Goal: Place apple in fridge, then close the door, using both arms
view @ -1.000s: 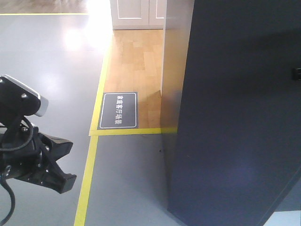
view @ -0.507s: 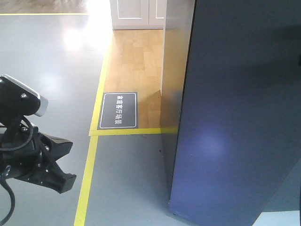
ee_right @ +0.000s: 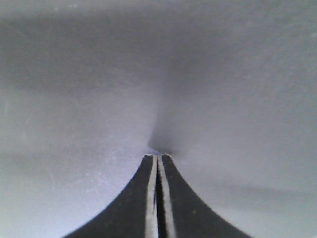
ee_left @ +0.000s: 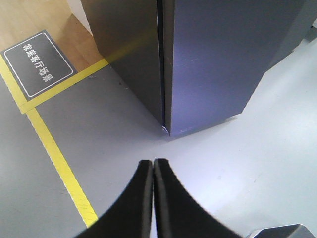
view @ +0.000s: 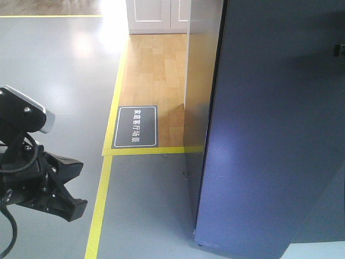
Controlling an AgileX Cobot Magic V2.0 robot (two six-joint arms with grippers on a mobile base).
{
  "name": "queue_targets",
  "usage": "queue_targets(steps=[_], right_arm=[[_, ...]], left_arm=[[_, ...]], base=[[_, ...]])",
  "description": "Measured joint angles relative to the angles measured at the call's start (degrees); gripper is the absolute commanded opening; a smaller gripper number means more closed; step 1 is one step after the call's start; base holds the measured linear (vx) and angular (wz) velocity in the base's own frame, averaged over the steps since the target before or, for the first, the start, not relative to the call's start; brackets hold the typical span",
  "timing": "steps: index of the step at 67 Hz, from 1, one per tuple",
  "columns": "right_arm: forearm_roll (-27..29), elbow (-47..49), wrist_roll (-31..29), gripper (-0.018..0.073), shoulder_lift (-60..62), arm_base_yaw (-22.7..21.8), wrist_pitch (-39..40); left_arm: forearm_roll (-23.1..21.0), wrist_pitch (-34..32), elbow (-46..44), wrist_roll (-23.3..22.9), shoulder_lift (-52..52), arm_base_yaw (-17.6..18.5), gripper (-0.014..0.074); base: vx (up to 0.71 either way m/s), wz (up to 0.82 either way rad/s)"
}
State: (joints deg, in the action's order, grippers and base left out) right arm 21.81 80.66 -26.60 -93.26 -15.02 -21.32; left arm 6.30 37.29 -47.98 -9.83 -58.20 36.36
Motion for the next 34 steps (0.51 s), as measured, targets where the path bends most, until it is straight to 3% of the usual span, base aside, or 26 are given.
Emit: queue_targets(steps=[21, 34], right_arm=[[0.2, 8.8, 0.0, -0.0003, -7.3, -0.2, -7.0], [1.2, 16.7, -0.3, -0.0003, -15.3, -0.2, -3.2]], left_arm=[[0.0, 0.0, 0.0, 0.0, 0.0, 0.0, -0.0006], [0.0, 0.0, 0.0, 0.0, 0.0, 0.0, -0.0006]], base=[[0.00, 0.00], [0.00, 0.00]])
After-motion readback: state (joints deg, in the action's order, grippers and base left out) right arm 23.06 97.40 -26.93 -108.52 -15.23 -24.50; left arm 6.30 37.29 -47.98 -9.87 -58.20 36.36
